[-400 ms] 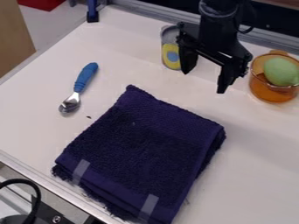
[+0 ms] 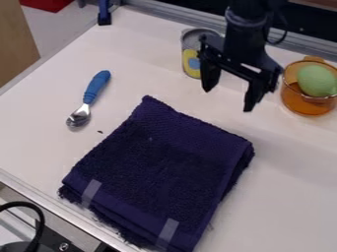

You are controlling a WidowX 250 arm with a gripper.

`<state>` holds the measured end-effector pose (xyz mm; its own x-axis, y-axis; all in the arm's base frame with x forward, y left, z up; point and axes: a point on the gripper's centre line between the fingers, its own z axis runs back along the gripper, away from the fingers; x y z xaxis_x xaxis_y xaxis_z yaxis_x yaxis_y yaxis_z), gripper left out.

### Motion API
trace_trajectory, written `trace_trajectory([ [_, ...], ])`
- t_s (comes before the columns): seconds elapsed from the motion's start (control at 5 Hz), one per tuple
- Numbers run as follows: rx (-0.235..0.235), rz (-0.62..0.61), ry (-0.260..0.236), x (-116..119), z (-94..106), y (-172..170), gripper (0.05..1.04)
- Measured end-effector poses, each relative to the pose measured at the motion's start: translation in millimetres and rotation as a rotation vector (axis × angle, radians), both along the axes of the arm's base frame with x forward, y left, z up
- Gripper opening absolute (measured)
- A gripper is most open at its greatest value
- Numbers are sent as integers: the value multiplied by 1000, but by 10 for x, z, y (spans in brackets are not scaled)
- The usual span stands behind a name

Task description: Put the can on the upper right side of the blue cloth

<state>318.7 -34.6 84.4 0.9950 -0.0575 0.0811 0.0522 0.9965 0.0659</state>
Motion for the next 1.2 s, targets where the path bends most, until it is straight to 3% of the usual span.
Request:
trace_trajectory([
  [0.2,-17,88,-11,50,16,300,997],
  [0.4,-38,240,-108,225,145,708,997],
  [0.6,-28,405,-206,431,147,1058,997],
  [1.0,2,687,-379,902,149,1335,997],
  [1.2,5,713,-373,1108,148,1330,997],
])
